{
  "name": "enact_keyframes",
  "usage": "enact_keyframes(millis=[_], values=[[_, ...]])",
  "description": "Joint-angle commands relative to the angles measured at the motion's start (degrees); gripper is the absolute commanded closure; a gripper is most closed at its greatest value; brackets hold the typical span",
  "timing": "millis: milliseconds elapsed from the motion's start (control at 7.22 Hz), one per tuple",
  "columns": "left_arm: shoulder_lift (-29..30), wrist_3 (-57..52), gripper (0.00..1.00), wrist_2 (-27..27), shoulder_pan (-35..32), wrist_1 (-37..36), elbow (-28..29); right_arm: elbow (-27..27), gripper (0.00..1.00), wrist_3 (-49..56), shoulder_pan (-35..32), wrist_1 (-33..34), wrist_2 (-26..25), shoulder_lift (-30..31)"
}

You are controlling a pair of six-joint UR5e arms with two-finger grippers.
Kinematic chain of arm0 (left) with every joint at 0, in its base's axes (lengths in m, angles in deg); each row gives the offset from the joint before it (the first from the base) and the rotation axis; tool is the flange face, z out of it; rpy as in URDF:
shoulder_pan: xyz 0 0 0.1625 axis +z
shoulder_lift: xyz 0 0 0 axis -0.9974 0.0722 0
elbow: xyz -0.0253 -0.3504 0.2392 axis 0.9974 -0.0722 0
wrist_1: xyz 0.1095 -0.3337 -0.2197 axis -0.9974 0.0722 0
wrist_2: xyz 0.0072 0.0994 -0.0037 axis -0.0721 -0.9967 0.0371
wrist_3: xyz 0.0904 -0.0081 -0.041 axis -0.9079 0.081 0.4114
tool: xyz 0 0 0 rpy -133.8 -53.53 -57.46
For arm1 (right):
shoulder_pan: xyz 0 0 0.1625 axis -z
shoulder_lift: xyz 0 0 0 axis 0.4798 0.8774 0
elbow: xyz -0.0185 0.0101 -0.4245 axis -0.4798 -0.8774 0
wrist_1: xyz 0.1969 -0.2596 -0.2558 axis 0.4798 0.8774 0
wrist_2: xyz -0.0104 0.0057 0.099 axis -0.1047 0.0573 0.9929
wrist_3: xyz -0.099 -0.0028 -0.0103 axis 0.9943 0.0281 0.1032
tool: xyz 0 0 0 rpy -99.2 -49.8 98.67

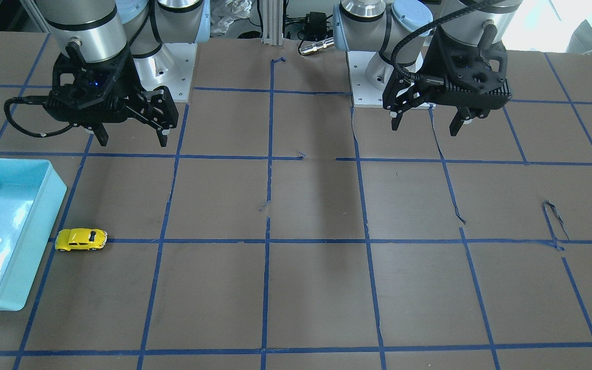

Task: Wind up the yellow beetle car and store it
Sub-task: 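Move the right gripper down over the yellow car beside the bin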

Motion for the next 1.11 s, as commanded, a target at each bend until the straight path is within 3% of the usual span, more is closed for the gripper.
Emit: enact_keyframes(millis=[0, 138, 415, 692, 969], values=[[-0.2, 0.0, 0.00, 0.1, 0.0, -0.1, 0.1, 0.0, 0.00, -0.6, 0.3, -2.3, 1.8, -3.0], [-0.1, -0.2, 0.00, 0.1, 0.0, -0.2, -0.1, 0.1, 0.00, -0.8, 0.2, -1.4, 7.6, -4.8], [-0.2, -0.3, 0.00, 0.1, 0.0, -0.2, 0.1, 0.1, 0.00, -0.9, 0.8, -1.2, 8.2, -12.2], [-0.2, -0.3, 0.00, 0.1, 0.2, -0.2, 0.1, 1.4, 0.00, 3.2, 0.8, -0.8, 9.1, -13.1], [-0.3, -0.4, 0.00, 0.1, 0.3, -0.2, 0.1, 6.2, 0.00, 30.5, 1.0, 6.3, 5.7, -12.6]])
